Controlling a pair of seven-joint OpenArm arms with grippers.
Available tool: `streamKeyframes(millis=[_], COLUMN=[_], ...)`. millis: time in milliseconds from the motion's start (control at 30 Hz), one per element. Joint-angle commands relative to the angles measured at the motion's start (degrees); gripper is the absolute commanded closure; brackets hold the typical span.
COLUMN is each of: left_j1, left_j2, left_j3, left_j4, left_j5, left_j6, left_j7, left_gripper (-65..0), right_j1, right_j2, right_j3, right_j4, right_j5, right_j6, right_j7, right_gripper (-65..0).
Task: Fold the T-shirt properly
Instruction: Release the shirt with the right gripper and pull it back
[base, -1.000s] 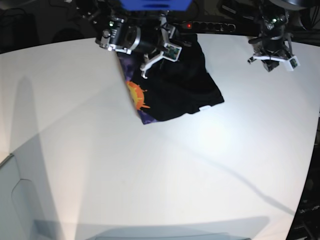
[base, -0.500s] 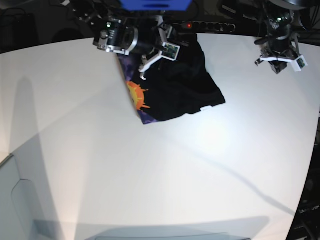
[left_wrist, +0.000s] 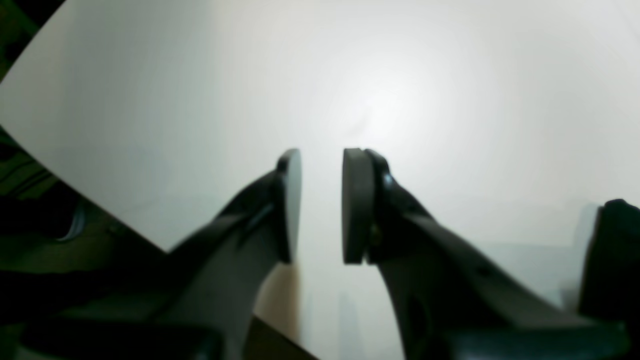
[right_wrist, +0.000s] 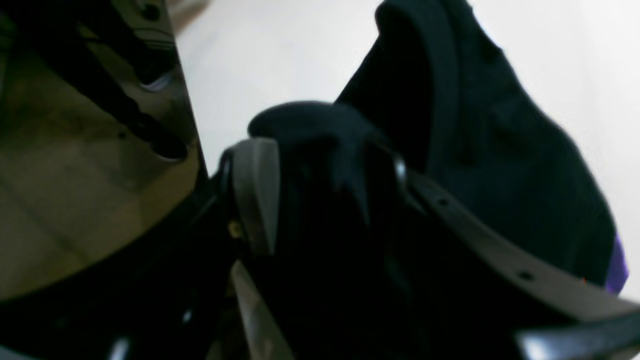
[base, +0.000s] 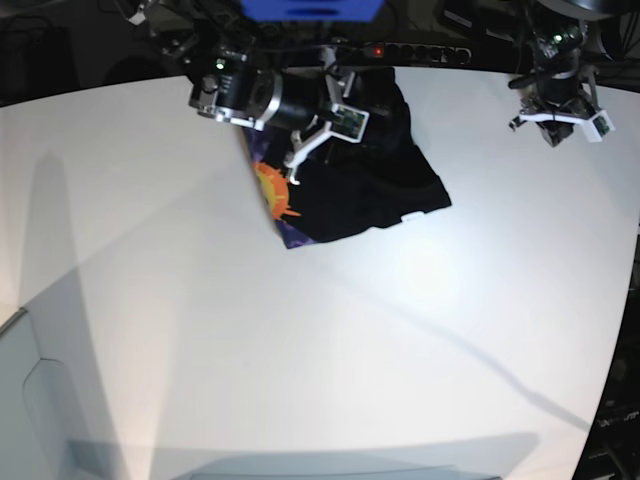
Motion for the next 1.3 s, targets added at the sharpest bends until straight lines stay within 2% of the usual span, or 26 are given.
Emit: streamKeyframes(millis=[0, 167, 233, 467, 567, 767, 867, 1200, 1267], left_j1=[0.3, 0.3, 0.3, 0.1, -0.6, -1.4, -1.4, -1.4, -1.3], left_j2=[-0.4, -0.4, -0.3, -0.3, -0.3, -0.3, -0.3, -0.2, -0.2], left_j3=[-0.3, -0.3, -0.3, -0.2, -0.1, -0.2, 0.0, 0.0, 0.0], left_j4=[1.1, 1.1, 1.1, 1.1, 1.1, 1.1, 1.1, 1.1, 1.1], left_j5=[0.1, 0.1, 0.1, 0.1, 0.1, 0.1, 0.1, 0.1, 0.1], left_j6=[-0.3, -0.3, -0.3, -0.3, -0.3, -0.2, -0.2, -0.2, -0.2], left_j7=[-1.3, -1.3, -1.3, -1.3, -1.3, -1.3, -1.3, -1.3, -1.3], left_gripper=[-14.4, -14.4, -14.4, -14.4, -14.4, -14.4, -14.4, -14.4, -14.4], right_j1=[0.7, 1.0, 0.6, 0.3, -1.4, -4.8, -5.2, -0.2, 0.1], right_j2=[-0.3, -2.5, -3.2, -4.1, -4.1, -3.9, -4.2, -3.8, -2.5], right_j3=[0.8, 5.6, 8.6, 16.7, 19.2, 19.4, 18.4, 2.3, 0.3], right_j4=[1.2, 1.1, 1.1, 1.0, 1.0, 0.5, -1.2, -9.0, -8.5], right_j5=[0.9, 0.9, 0.9, 0.9, 0.9, 0.8, 0.8, 0.8, 0.7], right_j6=[1.7, 1.7, 1.7, 1.7, 1.7, 1.7, 1.7, 1.7, 1.7], right_j7=[1.6, 1.6, 1.6, 1.5, 1.5, 1.5, 1.5, 1.6, 1.6], right_gripper=[-28.7, -28.5, -25.4, -0.1, 0.0, 0.0, 0.0, 0.0, 0.0])
